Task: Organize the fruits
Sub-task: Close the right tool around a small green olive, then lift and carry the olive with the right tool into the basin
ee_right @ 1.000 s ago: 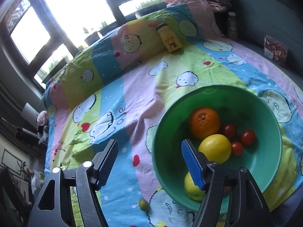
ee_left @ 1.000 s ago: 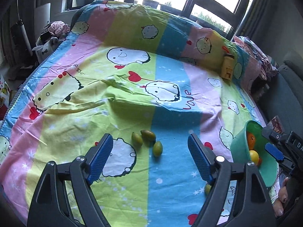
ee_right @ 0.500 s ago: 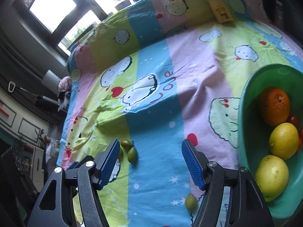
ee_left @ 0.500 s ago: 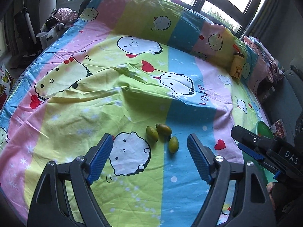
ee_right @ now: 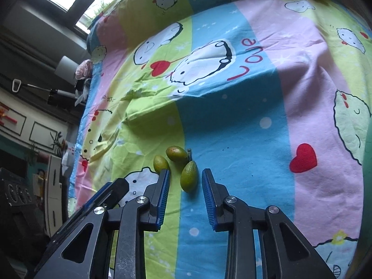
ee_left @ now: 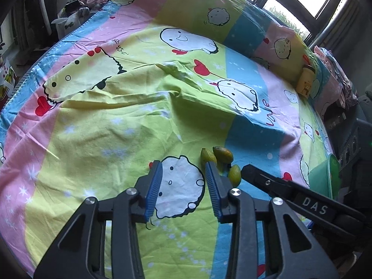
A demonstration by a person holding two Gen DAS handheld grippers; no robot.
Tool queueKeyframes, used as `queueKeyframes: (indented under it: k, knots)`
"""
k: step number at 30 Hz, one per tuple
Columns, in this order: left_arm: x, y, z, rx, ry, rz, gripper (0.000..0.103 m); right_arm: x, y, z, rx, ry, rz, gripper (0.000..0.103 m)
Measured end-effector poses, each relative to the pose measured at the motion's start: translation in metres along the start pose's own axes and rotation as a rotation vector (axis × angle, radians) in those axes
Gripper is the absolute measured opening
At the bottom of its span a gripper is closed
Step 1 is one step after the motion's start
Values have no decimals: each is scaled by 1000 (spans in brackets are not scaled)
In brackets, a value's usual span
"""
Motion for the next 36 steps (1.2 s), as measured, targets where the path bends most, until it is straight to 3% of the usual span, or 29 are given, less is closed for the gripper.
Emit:
queueKeyframes:
  k: [7, 8, 9, 15, 31, 36]
  knots:
    - [2, -1, -7, -15, 22, 2, 37, 0, 4, -18, -82, 29, 39, 32]
    - [2, 0, -7, -22, 26, 7, 37, 1, 3, -19, -97, 21, 40, 23]
    - [3, 0, -8, -34, 31, 13, 37, 2, 2, -19, -111, 16, 42, 22]
    - [5, -9, -14, -95, 54, 26, 37, 4, -11, -8, -147, -25, 9, 22]
    - [12, -27, -52, -100, 124, 20, 27, 8, -32, 24, -87, -89, -73, 21]
    - [15, -28, -53, -107, 106, 16, 25, 9, -31, 25, -78, -92, -78, 21]
Point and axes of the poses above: each gripper's, at about its wrist camera, not at the fingertips, and z roughly against the way its jaws point, y to its left, x to its top, the point moved 7 cm from there along -z, roughly the way its jaws point, and after that the axes turned 11 degrees about y, right-handed, at the moved point
